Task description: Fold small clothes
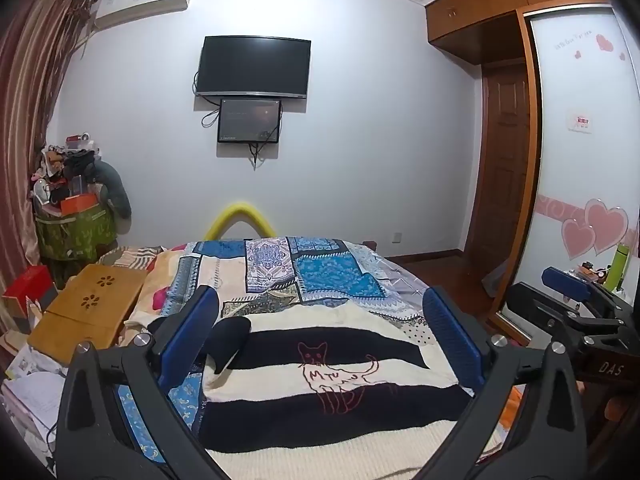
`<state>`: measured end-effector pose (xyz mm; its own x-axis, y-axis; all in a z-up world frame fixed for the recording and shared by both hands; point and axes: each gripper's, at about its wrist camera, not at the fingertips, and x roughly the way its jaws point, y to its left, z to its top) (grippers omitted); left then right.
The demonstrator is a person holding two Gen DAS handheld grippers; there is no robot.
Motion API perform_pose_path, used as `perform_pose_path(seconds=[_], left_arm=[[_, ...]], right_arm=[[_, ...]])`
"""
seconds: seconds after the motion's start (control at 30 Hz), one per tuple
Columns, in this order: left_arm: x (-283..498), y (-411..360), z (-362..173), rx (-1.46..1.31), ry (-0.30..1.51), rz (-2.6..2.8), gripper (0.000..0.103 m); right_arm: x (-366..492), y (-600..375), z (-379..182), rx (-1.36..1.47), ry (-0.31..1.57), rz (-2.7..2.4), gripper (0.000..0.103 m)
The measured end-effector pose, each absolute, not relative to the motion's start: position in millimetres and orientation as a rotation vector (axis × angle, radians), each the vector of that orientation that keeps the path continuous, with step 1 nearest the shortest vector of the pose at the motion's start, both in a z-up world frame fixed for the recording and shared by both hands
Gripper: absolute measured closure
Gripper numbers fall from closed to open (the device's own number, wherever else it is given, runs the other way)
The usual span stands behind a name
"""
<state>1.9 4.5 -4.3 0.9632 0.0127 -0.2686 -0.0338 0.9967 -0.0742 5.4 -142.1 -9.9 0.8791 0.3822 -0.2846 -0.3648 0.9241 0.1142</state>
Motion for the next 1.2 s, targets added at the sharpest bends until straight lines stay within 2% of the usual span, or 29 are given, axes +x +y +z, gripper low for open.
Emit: perform_pose_path(seconds=[1.2], left_arm=[[3.5,6.3,-7.2,-0.079,0.267,0.036,0.0]], right_arm=[[4.6,-141.1,-12.5,0.05,0.308,0.391,0.0]])
